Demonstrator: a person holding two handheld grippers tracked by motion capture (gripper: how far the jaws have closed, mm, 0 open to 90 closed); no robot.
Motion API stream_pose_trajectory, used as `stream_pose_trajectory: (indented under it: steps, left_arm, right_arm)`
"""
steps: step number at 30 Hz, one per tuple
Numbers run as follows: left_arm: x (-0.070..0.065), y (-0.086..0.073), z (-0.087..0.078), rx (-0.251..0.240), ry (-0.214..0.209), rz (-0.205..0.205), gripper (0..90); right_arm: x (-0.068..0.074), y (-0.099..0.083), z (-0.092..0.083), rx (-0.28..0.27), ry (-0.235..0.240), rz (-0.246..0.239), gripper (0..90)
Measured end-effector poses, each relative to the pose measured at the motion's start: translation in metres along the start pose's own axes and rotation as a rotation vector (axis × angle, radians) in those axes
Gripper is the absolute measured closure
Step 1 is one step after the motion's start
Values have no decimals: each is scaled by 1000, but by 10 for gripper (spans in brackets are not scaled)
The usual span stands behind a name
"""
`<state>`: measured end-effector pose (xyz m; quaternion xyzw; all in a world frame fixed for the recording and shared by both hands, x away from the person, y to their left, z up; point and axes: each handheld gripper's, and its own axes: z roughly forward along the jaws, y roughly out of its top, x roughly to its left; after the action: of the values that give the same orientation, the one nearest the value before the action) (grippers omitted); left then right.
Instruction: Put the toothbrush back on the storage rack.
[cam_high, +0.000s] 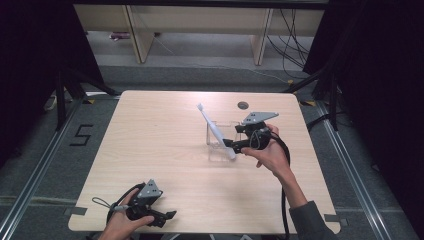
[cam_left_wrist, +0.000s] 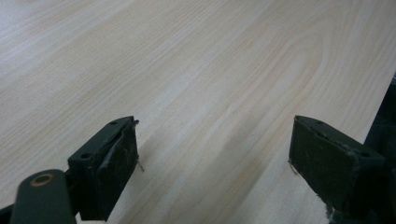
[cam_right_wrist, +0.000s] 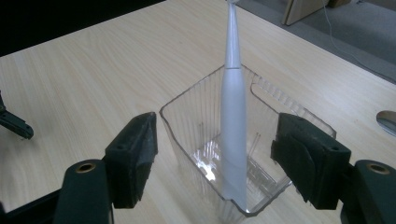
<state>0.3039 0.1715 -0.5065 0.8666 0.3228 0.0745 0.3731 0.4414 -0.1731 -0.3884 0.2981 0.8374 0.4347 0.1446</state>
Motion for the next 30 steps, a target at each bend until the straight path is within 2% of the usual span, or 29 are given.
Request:
stream_pose_trajectory:
  steps: [5, 6, 8, 9, 12, 14, 15, 16, 17, 20, 21, 22, 25, 26, 27, 29, 30]
  left_arm:
    - [0, 0, 0, -3, 0, 0, 149]
    - [0, 0, 0, -2, 0, 0, 149]
    - [0, 0, 0, -2, -4, 3, 149]
    - [0, 0, 0, -1, -2, 1, 149]
    - [2, 0, -1, 9, 9, 18, 149]
    - [1, 0, -1, 9, 6, 17, 149]
    - [0, 0, 0, -1, -3, 0, 149]
    - [-1, 0, 0, -2, -3, -1, 149]
    - [1, 0, -1, 9, 6, 18, 149]
    - [1, 0, -1, 7, 6, 16, 149]
    - [1, 0, -1, 7, 7, 20, 149]
    - [1, 1, -1, 6, 7, 20, 149]
    - [1, 0, -1, 9, 6, 21, 149]
    - [1, 0, -1, 9, 5, 19, 149]
    - [1, 0, -1, 9, 6, 19, 149]
    - [1, 0, -1, 8, 6, 18, 149]
    - [1, 0, -1, 8, 6, 18, 149]
  right_arm:
    - [0, -3, -4, 5, 3, 28, 306]
    - [-1, -3, -5, 3, -2, 14, 305]
    - [0, -4, -5, -7, -6, 21, 301]
    - [-1, -3, -6, -5, -8, 0, 299]
    - [2, -4, -7, -1, -2, 27, 290]
    - [2, -4, -8, -4, -2, 6, 289]
    - [2, -5, -8, -10, -3, 0, 286]
    - [3, -5, -9, -7, -6, 16, 283]
    - [2, -6, -10, -11, -9, 3, 276]
    - [3, -9, -13, -3, -11, 17, 266]
    - [1, -10, -14, -4, -19, -1, 260]
    - [3, -11, -14, 3, -15, 22, 256]
    - [1, -14, -15, -6, -16, 18, 252]
    - [1, -15, -17, -10, -30, 18, 250]
    - [3, -16, -18, -4, -26, 38, 249]
    - [1, -17, -20, -10, -32, 15, 249]
    - [2, -17, -20, -10, -22, 20, 249]
